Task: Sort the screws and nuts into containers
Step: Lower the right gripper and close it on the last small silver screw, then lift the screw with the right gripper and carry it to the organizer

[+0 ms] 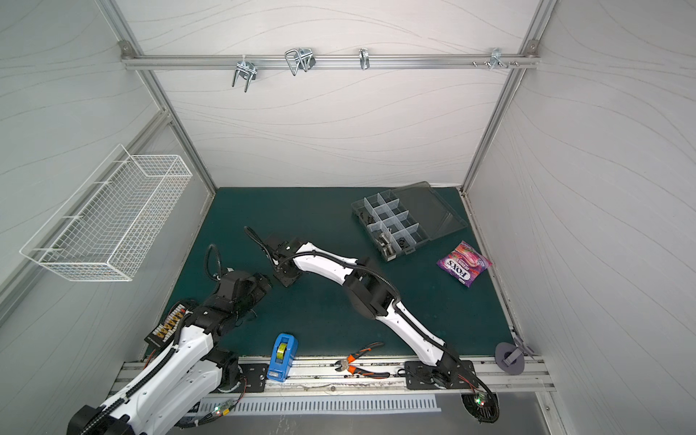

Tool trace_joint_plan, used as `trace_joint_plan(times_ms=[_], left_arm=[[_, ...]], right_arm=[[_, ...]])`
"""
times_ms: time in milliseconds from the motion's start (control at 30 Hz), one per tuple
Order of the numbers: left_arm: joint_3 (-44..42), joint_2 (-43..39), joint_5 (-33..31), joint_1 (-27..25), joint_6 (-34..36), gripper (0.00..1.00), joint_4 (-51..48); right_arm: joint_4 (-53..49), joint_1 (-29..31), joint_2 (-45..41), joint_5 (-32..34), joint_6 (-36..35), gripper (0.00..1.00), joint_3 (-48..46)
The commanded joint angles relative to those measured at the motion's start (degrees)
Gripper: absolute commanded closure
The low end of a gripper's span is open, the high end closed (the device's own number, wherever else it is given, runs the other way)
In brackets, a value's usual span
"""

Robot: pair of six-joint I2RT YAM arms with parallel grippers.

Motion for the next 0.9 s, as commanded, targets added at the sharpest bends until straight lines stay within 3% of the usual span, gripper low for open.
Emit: trace_joint_plan(times_ms=[0,267,867], left_arm=[[0.97,0.18,-0.22,0.3,-0.48,0.01,2.13],[0.97,0.59,-0.12,0.3,-0.48,0.01,2.31],[0.71,1.84,0.79,0.3,-0.29,0.01,3.69]], right_arm=[[-2.93,0.45,0.72,-1.88,-0.21,0.92,-3.91],[0.12,0.45,-4.81,-3.63,1.77,1.0,-11.71],[3.35,-0.75,-16.73,-1.04,4.07,1.0,-21.94]])
